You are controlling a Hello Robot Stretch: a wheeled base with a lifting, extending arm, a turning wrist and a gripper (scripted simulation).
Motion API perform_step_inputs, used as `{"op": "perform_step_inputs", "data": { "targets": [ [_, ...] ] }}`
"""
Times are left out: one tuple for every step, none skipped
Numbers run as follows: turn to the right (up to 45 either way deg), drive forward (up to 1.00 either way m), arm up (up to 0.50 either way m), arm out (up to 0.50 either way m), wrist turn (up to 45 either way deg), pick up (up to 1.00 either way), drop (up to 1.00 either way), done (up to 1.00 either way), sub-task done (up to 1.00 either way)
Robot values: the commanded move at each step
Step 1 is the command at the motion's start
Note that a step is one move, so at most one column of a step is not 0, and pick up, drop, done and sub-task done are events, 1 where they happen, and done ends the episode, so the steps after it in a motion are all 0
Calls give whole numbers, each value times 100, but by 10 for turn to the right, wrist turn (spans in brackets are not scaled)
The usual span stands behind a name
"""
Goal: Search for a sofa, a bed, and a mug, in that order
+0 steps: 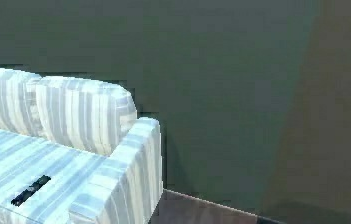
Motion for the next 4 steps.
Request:
{"op": "perform_step_inputs", "data": {
  "targets": [
    [-420,0,0,0,0,0,0,0,0],
    [0,0,0,0,0,0,0,0,100],
    [-450,0,0,0,0,0,0,0,0],
    [-450,0,0,0,0,0,0,0,0]
  ]
}}
